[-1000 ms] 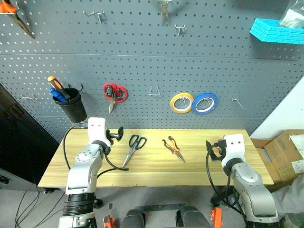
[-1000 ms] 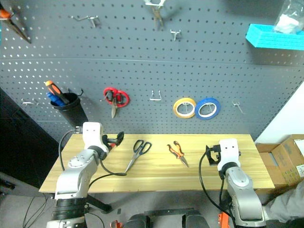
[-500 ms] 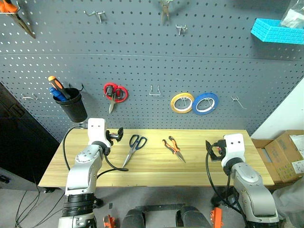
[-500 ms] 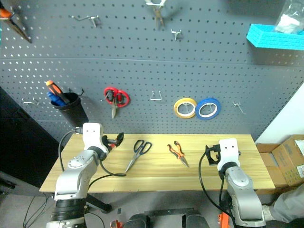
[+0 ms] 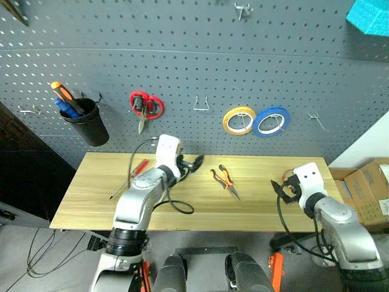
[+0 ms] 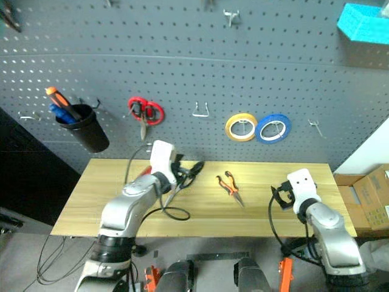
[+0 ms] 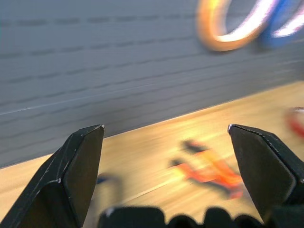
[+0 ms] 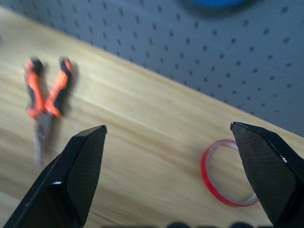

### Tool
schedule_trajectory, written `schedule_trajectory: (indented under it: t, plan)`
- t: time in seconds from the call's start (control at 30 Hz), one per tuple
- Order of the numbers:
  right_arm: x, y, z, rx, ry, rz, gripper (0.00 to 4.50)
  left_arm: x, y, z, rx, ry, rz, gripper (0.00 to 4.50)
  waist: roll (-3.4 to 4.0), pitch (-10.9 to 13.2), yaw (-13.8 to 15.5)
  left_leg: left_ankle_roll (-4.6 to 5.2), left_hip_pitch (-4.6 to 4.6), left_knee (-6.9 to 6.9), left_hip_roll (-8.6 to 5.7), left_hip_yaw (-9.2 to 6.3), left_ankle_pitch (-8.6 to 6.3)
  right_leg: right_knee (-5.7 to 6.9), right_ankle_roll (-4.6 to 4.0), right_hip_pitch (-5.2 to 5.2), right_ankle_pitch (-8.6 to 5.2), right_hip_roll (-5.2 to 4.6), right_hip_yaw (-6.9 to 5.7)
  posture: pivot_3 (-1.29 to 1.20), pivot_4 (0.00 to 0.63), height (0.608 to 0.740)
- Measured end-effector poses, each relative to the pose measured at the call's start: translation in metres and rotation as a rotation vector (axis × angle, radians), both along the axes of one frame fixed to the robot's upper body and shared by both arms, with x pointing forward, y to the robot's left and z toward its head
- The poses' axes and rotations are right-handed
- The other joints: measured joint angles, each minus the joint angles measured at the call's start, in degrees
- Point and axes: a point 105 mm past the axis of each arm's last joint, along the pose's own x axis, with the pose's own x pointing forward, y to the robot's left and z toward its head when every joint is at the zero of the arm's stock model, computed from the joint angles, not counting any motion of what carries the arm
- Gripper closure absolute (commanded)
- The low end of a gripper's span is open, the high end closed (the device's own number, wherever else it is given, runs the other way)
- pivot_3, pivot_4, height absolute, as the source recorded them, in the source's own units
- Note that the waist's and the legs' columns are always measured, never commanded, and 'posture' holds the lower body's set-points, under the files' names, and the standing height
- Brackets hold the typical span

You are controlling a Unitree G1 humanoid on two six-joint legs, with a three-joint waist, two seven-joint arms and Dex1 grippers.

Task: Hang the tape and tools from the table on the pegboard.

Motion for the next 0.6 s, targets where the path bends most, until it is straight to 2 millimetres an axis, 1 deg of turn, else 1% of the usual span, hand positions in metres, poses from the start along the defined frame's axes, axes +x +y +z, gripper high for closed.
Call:
schedule_trajectory:
  t: [0.03,0.07,0.13,0.27,0.37,0.43,0.5,0.6]
  plan:
    - [0.003,-0.004,0.001,-0.013,0.010,0.006,0.00,-0.002,-0.011,-0.001,-0.016,0.013,-0.036,0.03,-0.01,0.6,-0.1,0.08,-0.04,0.00,0.00,-0.01,-0.05,0.02,0.10,-0.01,-0.03,0.02,0.02,-0.02,0.308,0.740]
    - [0.008,-0.008,0.002,-0.018,0.021,0.014,0.00,-0.003,-0.025,-0.004,-0.029,0.039,-0.074,0.03,-0.05,1.5,-0.4,0.18,-0.10,0.00,-0.02,-0.02,-0.10,0.03,0.40,-0.04,0.08,0.03,0.04,-0.02,0.323,0.740]
    - [0.014,-0.013,0.005,-0.021,0.035,0.025,0.00,-0.006,-0.045,-0.007,-0.043,0.072,-0.131,0.03,-0.06,2.7,-0.7,0.33,-0.16,0.01,-0.04,-0.03,-0.19,0.07,0.57,-0.08,0.02,0.03,0.06,-0.04,0.351,0.740]
    - [0.028,-0.035,0.004,-0.039,0.123,0.027,0.00,-0.011,-0.089,-0.007,-0.083,0.137,-0.240,0.03,-0.01,5.0,-0.8,0.41,-0.53,0.10,-0.12,-0.03,-0.25,0.09,0.68,-0.36,-0.01,0.00,0.08,-0.05,0.390,0.740]
    - [0.036,-0.045,0.005,-0.029,0.167,0.027,0.00,-0.018,-0.115,-0.005,-0.113,0.170,-0.316,0.03,0.03,6.5,-0.9,0.46,-0.77,0.17,-0.13,-0.02,-0.27,0.10,0.72,-0.56,-0.01,0.00,0.10,-0.06,0.408,0.740]
    - [0.039,-0.048,0.001,-0.022,0.197,0.033,0.00,-0.024,-0.128,-0.006,-0.133,0.195,-0.352,0.03,0.02,7.1,-0.9,0.50,-0.80,0.18,-0.13,-0.03,-0.30,0.14,0.72,-0.58,-0.01,0.00,0.09,-0.06,0.414,0.740]
    - [0.041,-0.050,-0.003,-0.010,0.222,0.039,0.00,-0.028,-0.136,-0.005,-0.156,0.213,-0.377,0.03,0.13,7.6,-0.9,0.52,-0.83,0.18,-0.13,-0.03,-0.31,0.16,0.72,-0.61,-0.01,-0.01,0.08,-0.06,0.421,0.740]
    - [0.043,-0.052,-0.007,0.003,0.246,0.046,0.00,-0.032,-0.141,-0.009,-0.155,0.233,-0.397,0.03,0.19,8.4,-0.9,0.51,-0.82,0.21,-0.14,-0.03,-0.31,0.20,0.90,-0.61,-0.11,-0.02,0.09,-0.06,0.434,0.740]
